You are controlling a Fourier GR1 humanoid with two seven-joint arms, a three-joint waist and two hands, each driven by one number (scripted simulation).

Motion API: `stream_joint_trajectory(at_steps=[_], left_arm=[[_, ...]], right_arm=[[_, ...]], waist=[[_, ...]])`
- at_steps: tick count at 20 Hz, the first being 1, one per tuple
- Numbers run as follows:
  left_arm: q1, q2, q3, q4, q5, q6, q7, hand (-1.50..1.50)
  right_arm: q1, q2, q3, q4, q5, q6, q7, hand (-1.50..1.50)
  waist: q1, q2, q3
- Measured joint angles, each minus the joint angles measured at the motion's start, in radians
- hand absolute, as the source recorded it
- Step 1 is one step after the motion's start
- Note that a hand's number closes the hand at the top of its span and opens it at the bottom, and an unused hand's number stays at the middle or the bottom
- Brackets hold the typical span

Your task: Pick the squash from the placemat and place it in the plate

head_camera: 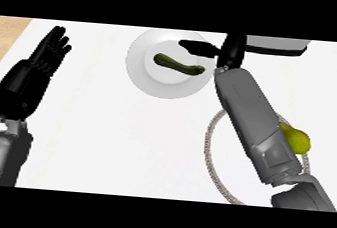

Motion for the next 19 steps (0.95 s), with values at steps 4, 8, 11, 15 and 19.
stream_joint_trajectory(at_steps=[4, 8, 11, 15, 19], left_arm=[[0.022, -0.002, 0.008, -0.018, -0.006, 0.008, 0.011, 0.00], [0.036, -0.003, 0.015, -0.037, -0.010, 0.009, 0.022, 0.00], [0.048, -0.001, 0.027, -0.038, -0.008, 0.003, 0.014, 0.00], [0.051, -0.006, 0.030, -0.037, -0.022, 0.007, 0.010, 0.00], [0.038, -0.007, 0.036, -0.026, -0.024, 0.001, 0.011, 0.00]], right_arm=[[0.092, -0.036, -0.013, -0.051, -0.026, 0.083, -0.078, -1.50], [0.173, -0.083, 0.002, -0.124, -0.028, 0.159, -0.081, -1.50], [0.255, -0.113, 0.020, -0.206, -0.026, 0.202, -0.074, -1.50], [0.364, -0.146, 0.055, -0.353, -0.015, 0.247, -0.025, -1.50], [0.474, -0.184, 0.073, -0.469, -0.002, 0.279, -0.011, -1.50]], waist=[[-0.026, -0.008, 0.000], [-0.041, -0.013, -0.001], [-0.047, -0.015, -0.001], [-0.053, -0.017, -0.001], [-0.053, -0.016, -0.001]])
